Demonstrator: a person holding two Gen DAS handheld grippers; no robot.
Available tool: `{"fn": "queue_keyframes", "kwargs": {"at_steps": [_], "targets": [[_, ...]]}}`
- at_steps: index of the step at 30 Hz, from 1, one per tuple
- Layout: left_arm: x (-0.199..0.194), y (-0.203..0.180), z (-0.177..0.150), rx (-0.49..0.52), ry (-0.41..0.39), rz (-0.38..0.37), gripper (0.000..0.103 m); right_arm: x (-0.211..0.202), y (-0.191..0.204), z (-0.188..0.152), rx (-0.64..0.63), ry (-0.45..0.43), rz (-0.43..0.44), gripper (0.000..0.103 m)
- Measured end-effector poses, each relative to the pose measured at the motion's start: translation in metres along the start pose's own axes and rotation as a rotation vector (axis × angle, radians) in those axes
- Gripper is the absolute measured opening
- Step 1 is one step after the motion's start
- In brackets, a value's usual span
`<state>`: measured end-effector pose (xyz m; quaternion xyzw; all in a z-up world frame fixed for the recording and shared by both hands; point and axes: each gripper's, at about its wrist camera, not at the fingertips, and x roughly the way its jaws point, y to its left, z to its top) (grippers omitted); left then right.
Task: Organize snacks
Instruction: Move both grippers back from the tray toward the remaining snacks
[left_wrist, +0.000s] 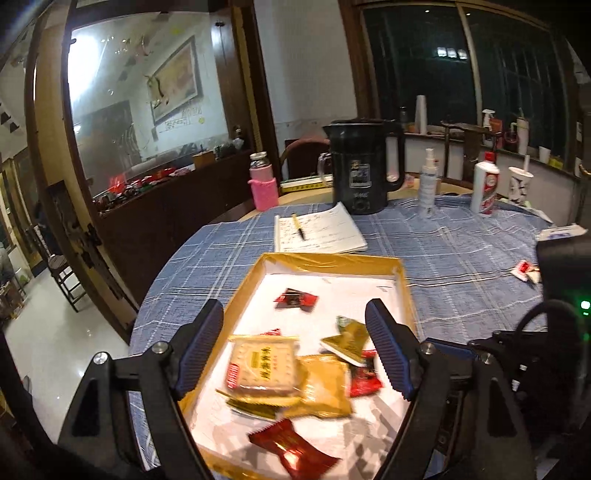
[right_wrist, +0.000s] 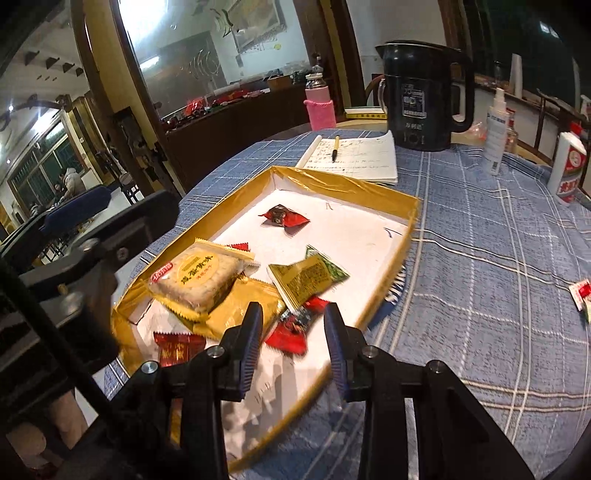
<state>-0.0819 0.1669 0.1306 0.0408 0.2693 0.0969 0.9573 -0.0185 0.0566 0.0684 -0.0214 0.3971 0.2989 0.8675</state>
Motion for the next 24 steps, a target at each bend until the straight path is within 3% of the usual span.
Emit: {"fn": "queue_keyframes", "kwargs": {"at_steps": [7,14,24], "targets": [[-0.022,-0.027,-0.001,0.014,-0.007,-0.057,0.08,-0.027,-0.021,-0.015,0.036,-0.032,-0.013,0.037],[-0.032,-0.06,-0.005,-0.004,0.033,-0.187,0.08,-0.05,-0.056,-0.035,0.099,-0.045,-0.037,0.038],[-0.031,-0.113,-0.009,0.037,0.08,-0.363,0.08,-0.087,-0.161,-0.056,0.242,-0.067,-0.178,0.038]]}}
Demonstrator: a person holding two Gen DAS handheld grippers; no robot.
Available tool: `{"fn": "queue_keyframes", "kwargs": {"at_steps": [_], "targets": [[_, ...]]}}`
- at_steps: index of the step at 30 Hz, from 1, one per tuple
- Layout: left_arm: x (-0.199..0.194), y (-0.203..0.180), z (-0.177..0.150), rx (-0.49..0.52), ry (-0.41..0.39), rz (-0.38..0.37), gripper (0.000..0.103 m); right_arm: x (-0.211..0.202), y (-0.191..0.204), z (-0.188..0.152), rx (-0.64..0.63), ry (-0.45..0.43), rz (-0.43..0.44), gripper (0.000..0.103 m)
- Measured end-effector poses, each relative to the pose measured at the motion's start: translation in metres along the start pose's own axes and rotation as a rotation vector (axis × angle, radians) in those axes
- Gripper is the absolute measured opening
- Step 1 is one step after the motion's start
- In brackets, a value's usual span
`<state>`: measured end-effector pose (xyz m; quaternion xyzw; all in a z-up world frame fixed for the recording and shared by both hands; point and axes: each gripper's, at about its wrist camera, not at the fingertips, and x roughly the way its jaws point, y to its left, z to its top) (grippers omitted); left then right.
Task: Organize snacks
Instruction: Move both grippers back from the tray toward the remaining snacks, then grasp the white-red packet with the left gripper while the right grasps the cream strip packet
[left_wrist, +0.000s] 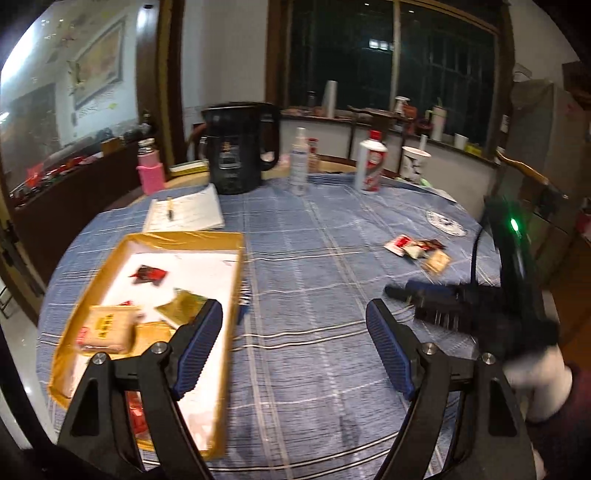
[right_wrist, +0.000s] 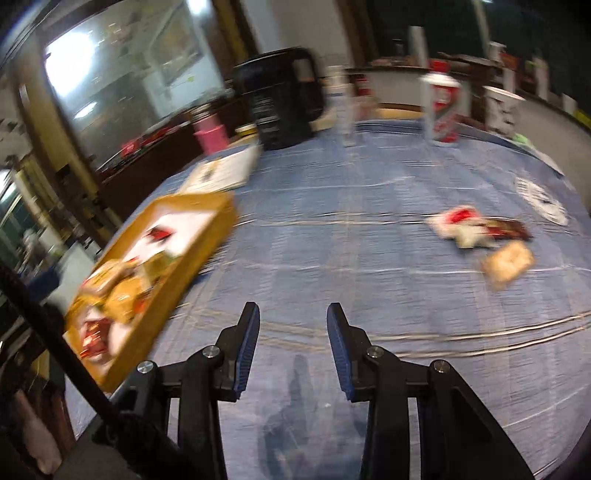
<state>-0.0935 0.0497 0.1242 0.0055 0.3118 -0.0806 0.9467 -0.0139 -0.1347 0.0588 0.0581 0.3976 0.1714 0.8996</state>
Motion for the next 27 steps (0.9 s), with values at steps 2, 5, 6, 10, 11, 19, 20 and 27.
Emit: {"fn": "queue_keyframes", "kwargs": {"at_steps": [2,5,6,10,11,19,20,27], "targets": [[0.002,-0.007,0.0,0.01,0.003,-0.019,0.08,-0.004,-0.033,0.007,0.053,-0.015,-0.048,0.038],[0.005,-0.012,0.0,0.014,0.009,-0.045,0.08,-0.007,-0.088,0.019,0.174,-0.029,-0.107,0.038],[0.008,-0.013,0.0,0.012,0.013,-0.054,0.08,-0.005,-0.106,0.022,0.218,-0.031,-0.123,0.038],[0.021,-0.015,0.002,0.005,0.037,-0.083,0.08,0.007,-0.159,0.036,0.31,-0.029,-0.196,0.038],[0.024,-0.014,0.003,0.004,0.042,-0.085,0.08,0.01,-0.165,0.039,0.317,-0.028,-0.209,0.038],[0.04,-0.004,0.008,-0.034,0.063,-0.091,0.08,0.063,-0.177,0.079,0.279,0.006,-0.274,0.038],[0.041,-0.003,0.008,-0.035,0.064,-0.09,0.08,0.069,-0.176,0.081,0.279,0.017,-0.275,0.038],[0.051,0.004,0.008,-0.041,0.074,-0.091,0.08,0.101,-0.146,0.081,0.186,0.115,-0.229,0.029]]}}
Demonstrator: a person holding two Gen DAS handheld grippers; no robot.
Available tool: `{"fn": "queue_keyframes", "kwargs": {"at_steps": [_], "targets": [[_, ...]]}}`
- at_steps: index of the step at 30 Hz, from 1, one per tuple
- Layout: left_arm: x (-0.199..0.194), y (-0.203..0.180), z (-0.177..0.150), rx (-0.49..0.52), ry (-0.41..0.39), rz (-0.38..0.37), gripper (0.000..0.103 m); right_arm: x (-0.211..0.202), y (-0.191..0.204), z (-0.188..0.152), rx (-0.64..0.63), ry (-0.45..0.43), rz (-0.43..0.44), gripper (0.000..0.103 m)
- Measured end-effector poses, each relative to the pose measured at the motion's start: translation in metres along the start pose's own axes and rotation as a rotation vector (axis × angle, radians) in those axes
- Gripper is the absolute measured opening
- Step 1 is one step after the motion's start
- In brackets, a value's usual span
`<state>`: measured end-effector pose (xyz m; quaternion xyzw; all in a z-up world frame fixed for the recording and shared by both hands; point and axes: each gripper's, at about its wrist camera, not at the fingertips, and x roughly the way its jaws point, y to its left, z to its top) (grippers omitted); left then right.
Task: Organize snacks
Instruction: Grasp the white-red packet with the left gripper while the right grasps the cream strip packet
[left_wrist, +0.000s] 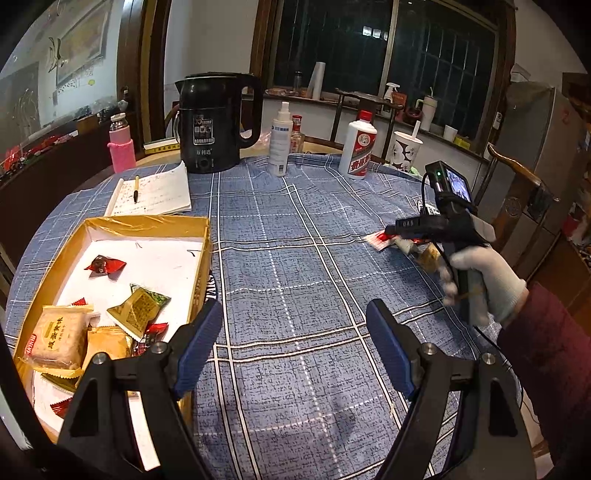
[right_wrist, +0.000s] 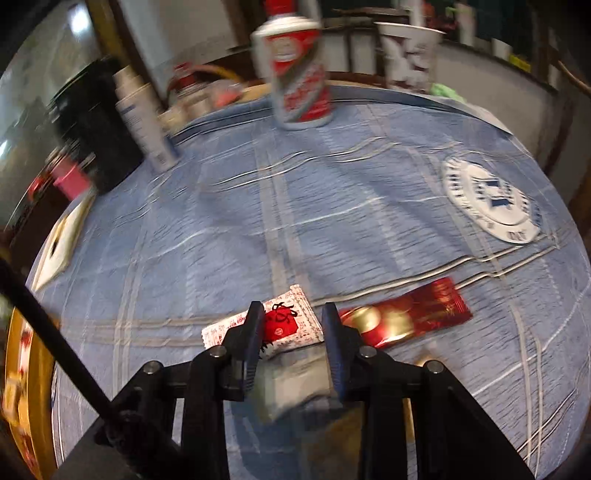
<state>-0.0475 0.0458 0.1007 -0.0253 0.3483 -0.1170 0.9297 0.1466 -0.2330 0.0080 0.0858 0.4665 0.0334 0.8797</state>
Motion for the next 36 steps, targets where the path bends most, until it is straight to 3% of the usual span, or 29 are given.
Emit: {"fn": "queue_keyframes", "kwargs": {"at_steps": [3,5,6,8,9,12,13,16,19,22,25,26,28,36], "targets": [[0.004,0.003,0.001,-0.007,0.007,-0.013,0.08,-0.012,0.025,-0.021,-0.086,0.076,0.121,0.023],[0.006,0.003,0.001,-0.004,0.011,-0.021,0.08,-0.025,0.041,-0.039,-0.151,0.147,0.25,0.023],[0.007,0.003,0.001,-0.001,0.012,-0.023,0.08,-0.037,0.047,-0.05,-0.182,0.181,0.354,0.023],[0.008,0.003,0.001,0.005,0.013,-0.026,0.08,-0.059,0.044,-0.057,-0.19,0.161,0.426,0.023],[0.008,0.003,0.002,0.005,0.014,-0.029,0.08,-0.07,0.038,-0.056,-0.179,0.126,0.418,0.024],[0.012,0.001,0.004,-0.012,0.026,-0.05,0.08,-0.081,0.008,-0.049,-0.109,0.021,0.233,0.035],[0.014,0.0,0.006,-0.023,0.031,-0.064,0.08,-0.078,0.0,-0.048,-0.078,0.021,0.202,0.038],[0.02,-0.005,0.009,-0.034,0.043,-0.075,0.08,-0.057,-0.02,-0.045,0.024,0.04,0.176,0.038],[0.03,-0.012,0.013,-0.038,0.065,-0.079,0.08,-0.04,-0.02,-0.041,0.063,0.029,0.107,0.037],[0.043,-0.019,0.02,-0.046,0.092,-0.082,0.08,-0.026,-0.021,-0.03,0.126,0.02,0.093,0.038],[0.059,-0.029,0.029,-0.045,0.111,-0.076,0.08,-0.017,-0.009,-0.025,0.111,0.009,0.058,0.038],[0.063,-0.031,0.031,-0.045,0.115,-0.079,0.08,-0.015,-0.003,-0.023,0.081,0.005,0.031,0.037],[0.078,-0.038,0.036,-0.045,0.129,-0.077,0.08,-0.012,0.007,-0.023,0.014,-0.002,-0.033,0.02],[0.14,-0.072,0.049,-0.017,0.208,-0.035,0.08,-0.036,0.0,-0.033,-0.052,-0.042,0.028,0.017]]}}
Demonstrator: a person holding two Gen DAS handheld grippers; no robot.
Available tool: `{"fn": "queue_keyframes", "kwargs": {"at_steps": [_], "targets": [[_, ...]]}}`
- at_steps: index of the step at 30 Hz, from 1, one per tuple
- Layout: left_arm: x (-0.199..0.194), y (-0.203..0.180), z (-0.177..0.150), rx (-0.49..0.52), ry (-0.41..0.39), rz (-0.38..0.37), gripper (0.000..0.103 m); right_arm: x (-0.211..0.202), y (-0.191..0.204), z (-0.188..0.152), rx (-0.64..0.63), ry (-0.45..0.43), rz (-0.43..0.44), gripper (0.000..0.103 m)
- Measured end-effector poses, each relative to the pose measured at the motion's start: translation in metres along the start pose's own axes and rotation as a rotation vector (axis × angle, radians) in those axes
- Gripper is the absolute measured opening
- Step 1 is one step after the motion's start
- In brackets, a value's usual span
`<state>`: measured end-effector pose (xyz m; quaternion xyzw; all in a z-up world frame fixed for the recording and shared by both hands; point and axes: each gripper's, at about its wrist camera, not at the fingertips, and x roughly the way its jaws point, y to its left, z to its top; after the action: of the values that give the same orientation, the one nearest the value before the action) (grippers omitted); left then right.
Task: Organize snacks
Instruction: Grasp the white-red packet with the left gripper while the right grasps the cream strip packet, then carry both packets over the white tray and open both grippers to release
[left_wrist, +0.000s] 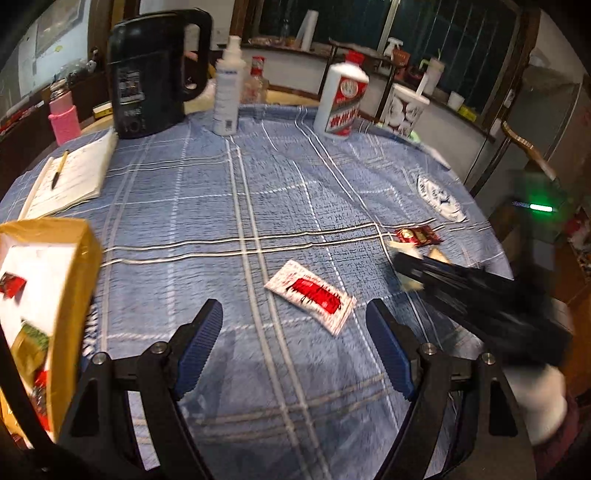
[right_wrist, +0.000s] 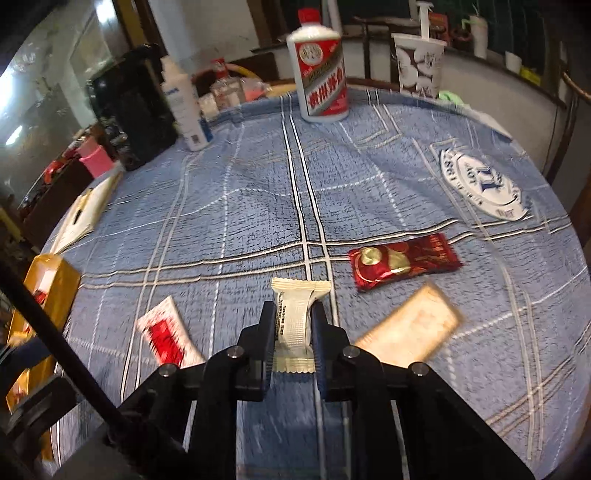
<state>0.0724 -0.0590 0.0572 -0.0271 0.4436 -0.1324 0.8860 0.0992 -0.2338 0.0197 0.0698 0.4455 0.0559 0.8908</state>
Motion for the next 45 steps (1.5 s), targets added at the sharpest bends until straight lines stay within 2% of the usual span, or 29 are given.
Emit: {"fn": "queue_keyframes", "kwargs": {"at_steps": [4,9,11,13,14,15,17,27,35,38,45], "targets": [[0.027,-0.023,0.006,0.068,0.03,0.058,0.08,-0.031,-0.009,-0.01,-0.015,-0.036,0.066,0.017],[0.053,-0.039,0.008,0.138,0.059,0.219,0.08,-0.054,-0.019,-0.017,-0.01,-0.064,0.143,0.017],[0.062,-0.035,0.008,0.13,0.084,0.228,0.08,-0.06,-0.021,-0.021,-0.012,-0.073,0.16,0.017],[0.066,-0.032,0.006,0.112,0.087,0.195,0.069,-0.063,-0.023,-0.024,-0.014,-0.079,0.173,0.017],[0.066,-0.03,0.005,0.1,0.083,0.172,0.041,-0.063,-0.022,-0.025,-0.015,-0.08,0.178,0.017],[0.064,-0.028,0.005,0.088,0.08,0.144,0.024,-0.063,-0.023,-0.026,-0.015,-0.081,0.181,0.017],[0.064,-0.028,0.005,0.092,0.085,0.145,0.013,-0.063,-0.023,-0.028,-0.015,-0.081,0.184,0.017],[0.035,-0.006,-0.004,0.026,0.029,0.057,0.013,-0.063,-0.006,-0.035,-0.044,-0.08,0.204,0.017],[-0.035,0.033,-0.021,-0.035,-0.062,-0.014,0.013,-0.071,0.033,-0.039,-0.095,-0.073,0.227,0.017],[-0.065,0.058,-0.033,-0.064,-0.102,-0.015,0.013,-0.075,0.057,-0.041,-0.131,-0.072,0.242,0.017],[-0.122,0.135,-0.065,-0.163,-0.181,0.052,0.013,-0.08,0.13,-0.05,-0.23,-0.053,0.302,0.017]]}}
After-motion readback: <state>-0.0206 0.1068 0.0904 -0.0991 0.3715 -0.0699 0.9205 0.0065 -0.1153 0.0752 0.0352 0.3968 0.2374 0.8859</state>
